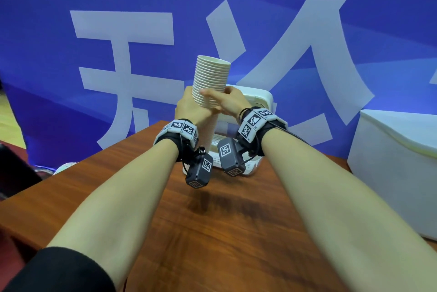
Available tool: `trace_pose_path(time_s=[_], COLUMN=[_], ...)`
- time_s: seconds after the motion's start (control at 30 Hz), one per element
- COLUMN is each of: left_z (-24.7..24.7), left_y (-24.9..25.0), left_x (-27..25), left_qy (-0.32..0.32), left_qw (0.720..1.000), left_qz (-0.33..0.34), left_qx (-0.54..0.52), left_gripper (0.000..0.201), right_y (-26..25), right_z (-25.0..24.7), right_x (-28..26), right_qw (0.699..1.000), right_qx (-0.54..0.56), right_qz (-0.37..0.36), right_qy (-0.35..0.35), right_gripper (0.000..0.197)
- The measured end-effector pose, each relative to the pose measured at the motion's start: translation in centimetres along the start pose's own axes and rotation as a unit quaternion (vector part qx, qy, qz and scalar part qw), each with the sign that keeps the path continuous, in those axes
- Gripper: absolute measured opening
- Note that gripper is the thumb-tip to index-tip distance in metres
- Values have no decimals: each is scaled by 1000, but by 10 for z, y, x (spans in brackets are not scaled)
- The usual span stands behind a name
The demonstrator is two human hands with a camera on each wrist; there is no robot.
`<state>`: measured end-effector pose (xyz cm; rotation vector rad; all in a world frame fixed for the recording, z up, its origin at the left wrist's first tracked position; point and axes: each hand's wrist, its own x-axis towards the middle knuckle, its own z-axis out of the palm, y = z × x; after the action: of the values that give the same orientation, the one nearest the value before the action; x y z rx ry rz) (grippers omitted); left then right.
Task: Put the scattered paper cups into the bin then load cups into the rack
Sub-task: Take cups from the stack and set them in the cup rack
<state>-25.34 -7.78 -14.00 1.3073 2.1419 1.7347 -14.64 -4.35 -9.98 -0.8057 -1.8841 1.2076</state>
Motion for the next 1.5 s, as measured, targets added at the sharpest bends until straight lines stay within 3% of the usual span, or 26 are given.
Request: trace_pose_path(time_s=[0.1, 0.2, 0.27, 0.43, 0.5, 0.6, 0.7, 0.87, 1.0, 1.13, 1.33, 1.5], left_z=[10, 16, 22, 46, 52, 50, 46, 47, 46, 51, 54, 52], left_y=[10, 24, 30, 29, 35, 51, 64, 68, 75, 71, 74, 76], left_x=[-8, -21, -25, -19, -18, -21, -21, -14, -20, -18, -22, -21], left_qy=[-29, -44, -62, -103, -115, -102, -84, -81, -84, -57, -55, -68], left_qw=[999, 996, 993, 988, 986, 983, 981, 987, 986, 988, 988, 987], left_qz=[21, 71, 92, 92, 92, 107, 105, 118, 133, 122, 130, 125], left_qx=[-1, -17, -36, -75, -79, -109, -140, -69, -52, -75, -58, -74], left_gripper=[62, 36, 30, 65, 69, 61, 51, 54, 34, 56, 40, 46], right_y=[-4, -8, -11, -11, -10, -10, -9, -13, -11, -13, -11, -12], right_z=[-9, -22, -31, -50, -57, -62, -64, -70, -70, -72, -76, -75], right_x=[-6, -12, -19, -30, -31, -31, -28, -27, -27, -28, -28, -29], right_qw=[998, 996, 995, 991, 991, 992, 993, 991, 992, 996, 994, 993], right_qx=[44, 54, 68, 82, 83, 67, 57, 58, 37, 6, 31, 48], right_qz=[-37, -53, -56, -66, -66, -63, -61, -72, -68, -62, -61, -64], right_qy=[29, 49, 54, 78, 84, 84, 87, 95, 99, 68, 84, 88], right_gripper=[42, 39, 32, 39, 33, 28, 44, 48, 46, 45, 35, 40])
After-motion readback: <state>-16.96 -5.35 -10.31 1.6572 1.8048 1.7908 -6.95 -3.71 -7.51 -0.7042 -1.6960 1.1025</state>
